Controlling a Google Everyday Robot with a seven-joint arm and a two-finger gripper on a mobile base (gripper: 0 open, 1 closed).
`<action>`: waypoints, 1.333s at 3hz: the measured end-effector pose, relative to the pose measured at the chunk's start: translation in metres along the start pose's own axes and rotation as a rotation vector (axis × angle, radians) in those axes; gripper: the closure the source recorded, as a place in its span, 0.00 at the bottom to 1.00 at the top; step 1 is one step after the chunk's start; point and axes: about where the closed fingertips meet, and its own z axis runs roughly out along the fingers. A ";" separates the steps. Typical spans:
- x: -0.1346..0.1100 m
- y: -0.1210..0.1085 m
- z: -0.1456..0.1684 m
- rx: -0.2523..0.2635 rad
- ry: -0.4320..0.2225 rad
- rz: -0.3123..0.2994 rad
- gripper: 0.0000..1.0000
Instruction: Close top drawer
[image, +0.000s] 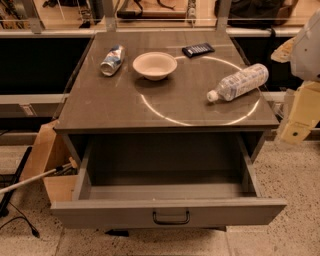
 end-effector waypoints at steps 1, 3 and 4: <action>0.001 0.001 -0.007 0.020 -0.006 -0.003 0.00; 0.018 0.025 -0.027 0.020 -0.069 -0.067 0.00; 0.025 0.040 -0.027 -0.018 -0.154 -0.164 0.00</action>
Offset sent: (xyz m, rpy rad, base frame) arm -0.0366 -0.0167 0.0178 0.0081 -0.0108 0.0540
